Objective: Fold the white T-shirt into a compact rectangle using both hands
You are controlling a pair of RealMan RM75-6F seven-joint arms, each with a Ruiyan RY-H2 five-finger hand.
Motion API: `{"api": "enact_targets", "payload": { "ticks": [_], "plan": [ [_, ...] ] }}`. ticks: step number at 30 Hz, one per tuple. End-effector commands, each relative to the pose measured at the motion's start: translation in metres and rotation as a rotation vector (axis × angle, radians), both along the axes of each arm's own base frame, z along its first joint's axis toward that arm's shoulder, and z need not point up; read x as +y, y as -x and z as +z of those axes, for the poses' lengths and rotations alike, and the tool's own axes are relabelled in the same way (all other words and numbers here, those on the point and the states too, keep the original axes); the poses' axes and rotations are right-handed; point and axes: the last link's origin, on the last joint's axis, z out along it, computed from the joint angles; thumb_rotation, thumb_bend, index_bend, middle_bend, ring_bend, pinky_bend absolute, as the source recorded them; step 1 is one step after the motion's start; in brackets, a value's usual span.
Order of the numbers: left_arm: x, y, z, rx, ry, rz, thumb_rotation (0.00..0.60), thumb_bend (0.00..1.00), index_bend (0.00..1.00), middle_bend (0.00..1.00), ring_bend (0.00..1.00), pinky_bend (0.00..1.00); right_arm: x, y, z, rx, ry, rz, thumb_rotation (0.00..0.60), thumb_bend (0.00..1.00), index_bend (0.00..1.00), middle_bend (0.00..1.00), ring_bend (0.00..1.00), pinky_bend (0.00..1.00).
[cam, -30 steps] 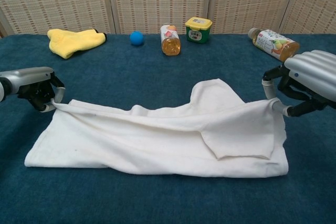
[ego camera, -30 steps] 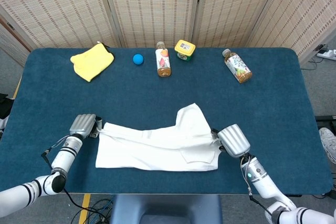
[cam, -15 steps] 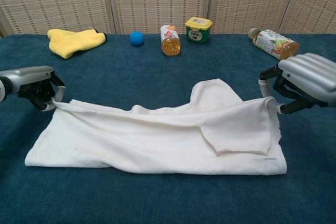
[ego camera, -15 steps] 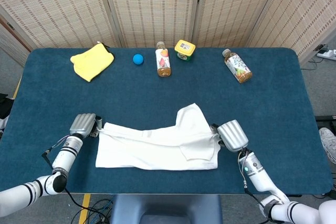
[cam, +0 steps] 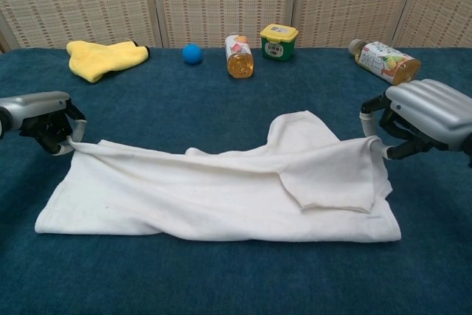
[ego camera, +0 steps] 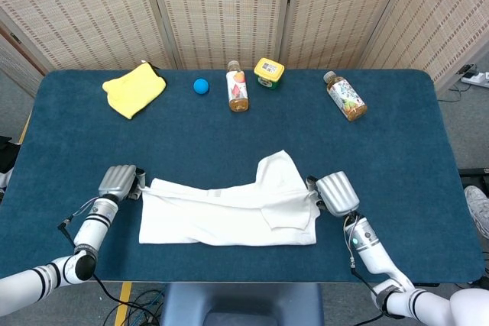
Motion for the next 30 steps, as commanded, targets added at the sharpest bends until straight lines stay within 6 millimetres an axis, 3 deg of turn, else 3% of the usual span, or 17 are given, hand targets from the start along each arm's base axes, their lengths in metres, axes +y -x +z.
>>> {"api": "enact_targets", "payload": {
  "ticks": [1,5,12,16,30],
  "plan": [
    [-0.001,0.001,0.001,0.001,-0.003,0.003,0.6,0.47,0.11,0.86,0.79,0.92,-0.001,0.0,-0.002,-0.005,-0.003,-0.005,0.6,0.55,0.75,0.94,0.97,1.0],
    [-0.003,0.0,0.005,-0.004,-0.011,0.005,0.6,0.47,0.01,0.86,0.79,0.92,-0.003,0.0,-0.005,-0.005,-0.003,-0.021,0.6,0.53,0.71,0.94,0.97,1.0],
    [-0.009,-0.001,0.011,-0.004,-0.014,0.01,0.6,0.47,0.0,0.84,0.78,0.92,-0.007,-0.004,-0.005,0.007,-0.008,-0.058,0.6,0.32,0.32,0.91,0.97,1.0],
    [-0.011,-0.002,0.015,-0.01,-0.023,0.013,0.6,0.47,0.0,0.84,0.78,0.92,-0.01,-0.006,-0.003,0.017,-0.008,-0.079,0.6,0.24,0.2,0.9,0.97,1.0],
    [-0.016,-0.006,0.033,-0.025,-0.053,-0.008,0.6,0.44,0.0,0.84,0.78,0.92,-0.018,-0.015,0.017,0.035,-0.014,-0.108,0.6,0.04,0.05,0.89,0.96,1.0]
  ]
}}
